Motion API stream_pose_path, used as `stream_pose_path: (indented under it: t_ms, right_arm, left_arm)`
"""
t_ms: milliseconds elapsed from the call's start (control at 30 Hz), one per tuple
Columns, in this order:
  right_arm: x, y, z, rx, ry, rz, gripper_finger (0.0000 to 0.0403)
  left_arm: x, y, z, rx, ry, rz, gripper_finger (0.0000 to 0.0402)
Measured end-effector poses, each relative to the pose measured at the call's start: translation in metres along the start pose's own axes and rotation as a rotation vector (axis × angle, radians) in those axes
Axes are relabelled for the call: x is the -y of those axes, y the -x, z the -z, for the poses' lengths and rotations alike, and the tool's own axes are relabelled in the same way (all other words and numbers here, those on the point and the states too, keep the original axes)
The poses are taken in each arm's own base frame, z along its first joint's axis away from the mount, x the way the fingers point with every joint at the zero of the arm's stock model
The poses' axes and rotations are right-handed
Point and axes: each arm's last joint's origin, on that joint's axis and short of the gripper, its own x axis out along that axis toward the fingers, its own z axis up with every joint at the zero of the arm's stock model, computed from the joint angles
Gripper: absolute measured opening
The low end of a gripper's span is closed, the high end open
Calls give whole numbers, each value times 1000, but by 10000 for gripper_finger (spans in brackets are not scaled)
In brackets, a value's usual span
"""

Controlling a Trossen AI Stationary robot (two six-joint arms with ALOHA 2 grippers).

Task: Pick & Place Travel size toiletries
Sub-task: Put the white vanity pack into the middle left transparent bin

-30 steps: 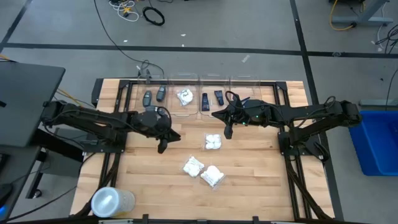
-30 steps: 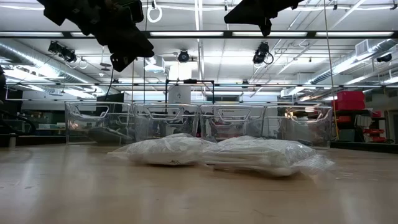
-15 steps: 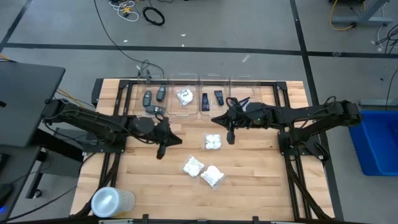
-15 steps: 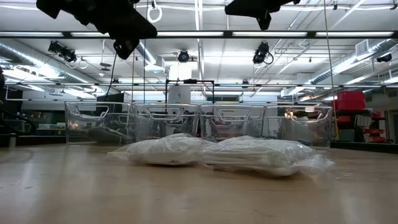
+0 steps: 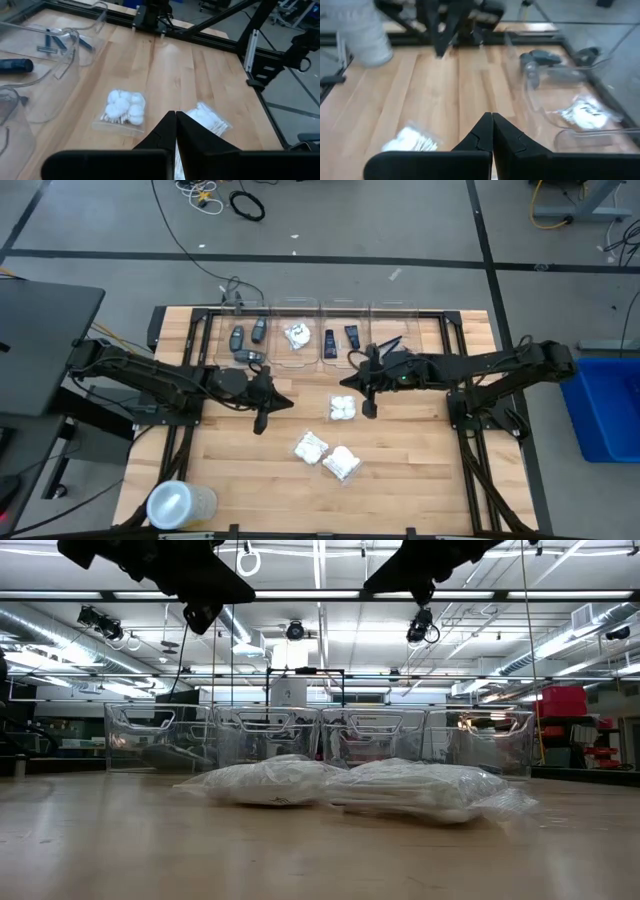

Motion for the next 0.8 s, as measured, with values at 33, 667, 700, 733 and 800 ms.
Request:
stream_pose_path:
  t_ms: [33, 667, 700, 733, 800]
  right_arm:
    - [-1, -3, 2, -12, 12, -9, 3]
    - [-7, -54, 37, -203, 202, -26, 46]
    - [-7, -57, 40, -216, 210, -27, 51]
    - [-7, -61, 43, -230, 219, -29, 56]
    - [-8, -68, 50, -260, 232, -34, 67]
  left_arm:
    - [0, 0, 0, 3, 0, -8, 13]
    - [-14, 31, -22, 140, 11, -23, 5]
    - [-15, 33, -24, 154, 8, -30, 5]
    - [-15, 36, -25, 168, 7, -39, 7]
    - [-17, 41, -28, 191, 9, -62, 12]
